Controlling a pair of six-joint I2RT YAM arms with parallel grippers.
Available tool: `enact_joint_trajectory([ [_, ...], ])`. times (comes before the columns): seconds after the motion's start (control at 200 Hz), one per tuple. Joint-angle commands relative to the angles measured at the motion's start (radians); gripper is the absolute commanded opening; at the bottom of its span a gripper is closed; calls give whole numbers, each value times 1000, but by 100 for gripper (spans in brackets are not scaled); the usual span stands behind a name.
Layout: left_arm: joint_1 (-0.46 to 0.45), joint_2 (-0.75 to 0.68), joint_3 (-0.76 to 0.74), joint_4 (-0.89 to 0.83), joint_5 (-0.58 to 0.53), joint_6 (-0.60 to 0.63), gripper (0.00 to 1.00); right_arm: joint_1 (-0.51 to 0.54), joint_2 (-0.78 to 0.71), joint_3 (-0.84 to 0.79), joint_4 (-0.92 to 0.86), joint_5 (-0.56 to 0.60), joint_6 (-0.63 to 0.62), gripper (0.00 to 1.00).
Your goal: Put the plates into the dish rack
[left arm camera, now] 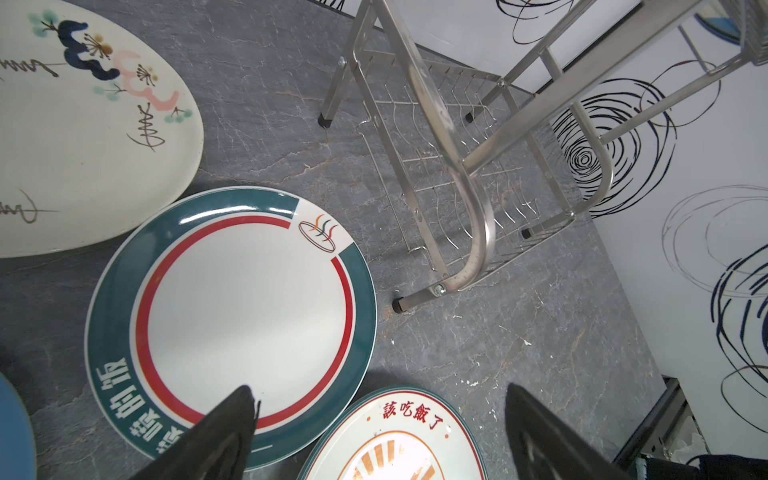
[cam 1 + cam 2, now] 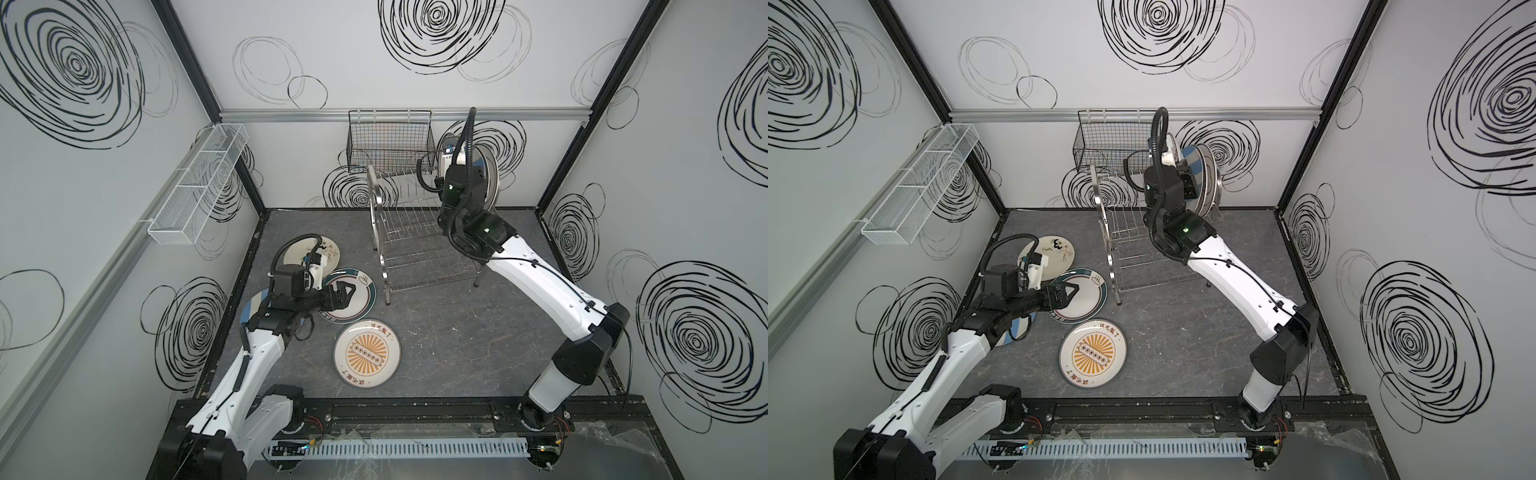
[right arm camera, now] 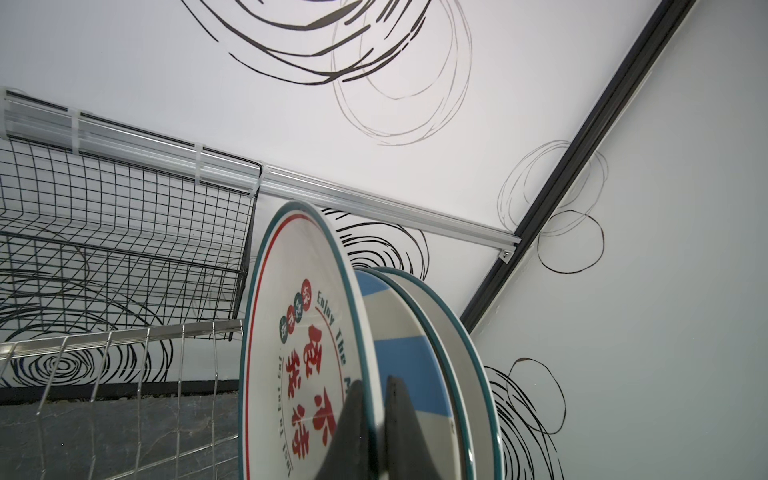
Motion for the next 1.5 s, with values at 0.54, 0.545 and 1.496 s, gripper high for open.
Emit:
enact_joint_trajectory([
  [0.54,10,-2,-10,33,4,14,96,-7,30,-21,34,31,10,0],
  [0.545,10,-2,-10,33,4,14,96,-7,29,-21,33,31,9,0],
  [1.496,-76,-56,-79,36,-199,-181,96,51,-208,-17,-240,-238,295,73],
])
